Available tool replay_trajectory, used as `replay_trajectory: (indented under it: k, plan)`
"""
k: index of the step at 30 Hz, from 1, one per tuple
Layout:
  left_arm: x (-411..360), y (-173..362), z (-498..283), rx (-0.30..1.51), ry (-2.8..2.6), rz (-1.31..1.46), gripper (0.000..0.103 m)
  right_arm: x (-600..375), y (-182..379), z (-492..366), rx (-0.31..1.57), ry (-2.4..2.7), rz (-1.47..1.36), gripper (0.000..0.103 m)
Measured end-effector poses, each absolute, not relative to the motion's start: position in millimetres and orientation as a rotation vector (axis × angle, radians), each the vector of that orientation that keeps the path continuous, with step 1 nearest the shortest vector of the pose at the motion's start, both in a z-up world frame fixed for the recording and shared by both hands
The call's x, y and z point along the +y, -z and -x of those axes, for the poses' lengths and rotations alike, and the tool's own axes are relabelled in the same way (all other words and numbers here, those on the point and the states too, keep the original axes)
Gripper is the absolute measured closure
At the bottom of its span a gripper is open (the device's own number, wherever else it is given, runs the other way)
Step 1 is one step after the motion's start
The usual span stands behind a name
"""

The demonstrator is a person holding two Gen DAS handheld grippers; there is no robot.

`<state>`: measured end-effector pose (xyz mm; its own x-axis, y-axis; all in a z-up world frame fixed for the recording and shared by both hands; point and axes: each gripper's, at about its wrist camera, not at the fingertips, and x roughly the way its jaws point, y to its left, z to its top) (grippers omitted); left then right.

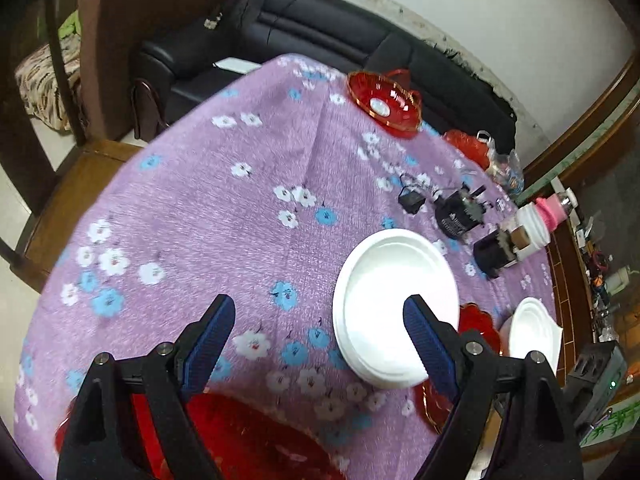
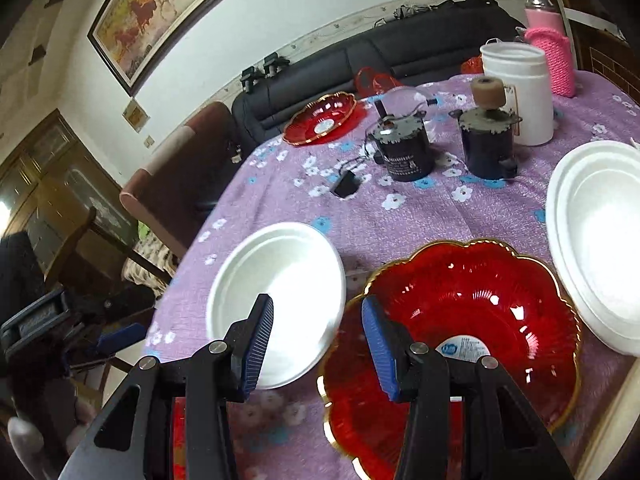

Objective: Organize plates and bowls

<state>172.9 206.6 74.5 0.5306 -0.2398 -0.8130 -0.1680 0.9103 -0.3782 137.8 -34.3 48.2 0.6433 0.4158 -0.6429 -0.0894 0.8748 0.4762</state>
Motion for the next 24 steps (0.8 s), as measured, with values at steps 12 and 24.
replay_trajectory:
  k: [12,24]
  plan:
    - [176.6,-15.6,-225.7,1.207,0.117,0.481,0.063,-12.2,-36.9,-178.2,0.871,-0.288,-0.281,0.053]
    - [176.0,-46.4,-200.6,1.129,0.138,0.444,0.074,-11.4,-56.0,-164.6,0.857,-0.299,-0.297,0.087]
